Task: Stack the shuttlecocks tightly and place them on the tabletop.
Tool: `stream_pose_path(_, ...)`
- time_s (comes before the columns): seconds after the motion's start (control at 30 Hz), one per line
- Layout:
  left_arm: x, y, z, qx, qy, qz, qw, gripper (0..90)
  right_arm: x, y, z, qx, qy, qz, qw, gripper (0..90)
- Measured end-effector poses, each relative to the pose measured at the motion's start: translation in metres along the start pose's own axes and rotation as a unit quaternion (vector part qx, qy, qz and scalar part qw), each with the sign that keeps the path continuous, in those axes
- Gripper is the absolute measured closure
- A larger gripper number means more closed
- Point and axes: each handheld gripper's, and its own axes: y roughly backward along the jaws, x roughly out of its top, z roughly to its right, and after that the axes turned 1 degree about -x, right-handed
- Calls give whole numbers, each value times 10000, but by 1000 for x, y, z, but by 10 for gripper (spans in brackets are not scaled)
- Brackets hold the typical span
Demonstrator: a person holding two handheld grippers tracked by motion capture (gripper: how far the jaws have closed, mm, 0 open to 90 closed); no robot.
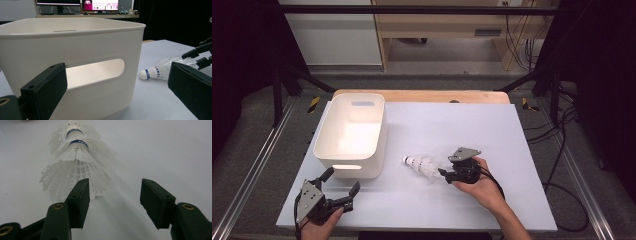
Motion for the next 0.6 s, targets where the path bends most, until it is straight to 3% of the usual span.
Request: stream_pose_path(0.6,0,1,0,11,-4,-5,10000,24,-3,7,9,-111,-313,128,9994,182)
